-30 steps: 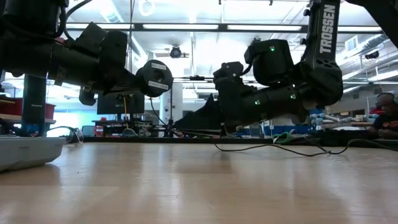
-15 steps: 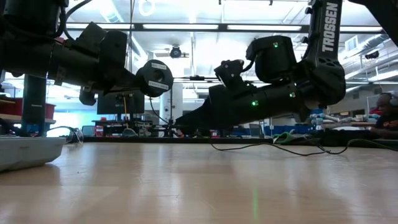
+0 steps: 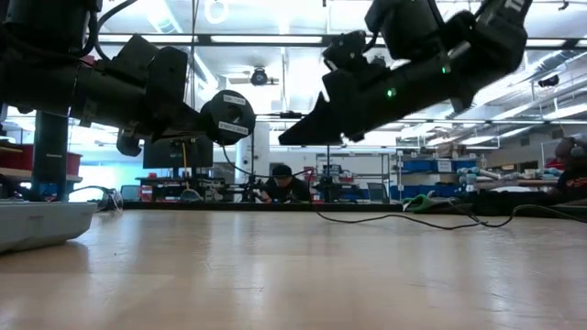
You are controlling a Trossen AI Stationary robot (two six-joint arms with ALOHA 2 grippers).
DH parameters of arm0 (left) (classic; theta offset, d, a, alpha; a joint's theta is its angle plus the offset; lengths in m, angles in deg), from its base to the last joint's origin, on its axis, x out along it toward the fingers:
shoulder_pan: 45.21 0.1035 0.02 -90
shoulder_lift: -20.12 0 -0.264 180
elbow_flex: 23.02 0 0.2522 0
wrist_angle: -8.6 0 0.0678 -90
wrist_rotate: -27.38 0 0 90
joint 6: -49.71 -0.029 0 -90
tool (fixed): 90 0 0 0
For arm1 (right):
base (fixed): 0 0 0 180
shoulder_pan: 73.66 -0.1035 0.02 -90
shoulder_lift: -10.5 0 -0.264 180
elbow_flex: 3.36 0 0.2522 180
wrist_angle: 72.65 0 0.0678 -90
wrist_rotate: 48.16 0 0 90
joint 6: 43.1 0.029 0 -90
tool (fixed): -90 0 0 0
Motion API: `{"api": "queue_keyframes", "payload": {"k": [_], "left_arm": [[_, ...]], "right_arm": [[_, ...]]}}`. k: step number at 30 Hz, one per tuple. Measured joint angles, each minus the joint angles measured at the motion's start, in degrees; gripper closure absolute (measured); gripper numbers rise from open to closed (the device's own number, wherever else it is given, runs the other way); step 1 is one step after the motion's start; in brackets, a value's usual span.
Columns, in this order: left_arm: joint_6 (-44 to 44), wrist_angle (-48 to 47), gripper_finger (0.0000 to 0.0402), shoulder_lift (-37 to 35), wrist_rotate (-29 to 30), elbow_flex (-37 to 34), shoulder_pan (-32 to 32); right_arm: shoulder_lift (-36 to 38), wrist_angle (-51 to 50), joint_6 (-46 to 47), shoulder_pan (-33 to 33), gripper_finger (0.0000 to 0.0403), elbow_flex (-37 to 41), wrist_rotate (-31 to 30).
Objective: Coil cords
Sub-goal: Coil the black wire onto the spool
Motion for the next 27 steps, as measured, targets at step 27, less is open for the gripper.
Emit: {"api": "queue_keyframes", "payload": {"k": [27], "left_arm": [[-5.97,5.98,0.0401,0.02,0.00,0.00,-0.04]], "right_arm": [[-5.32,-22.13,2.71,3.45,0.0325,-9.84,14.96]]}}
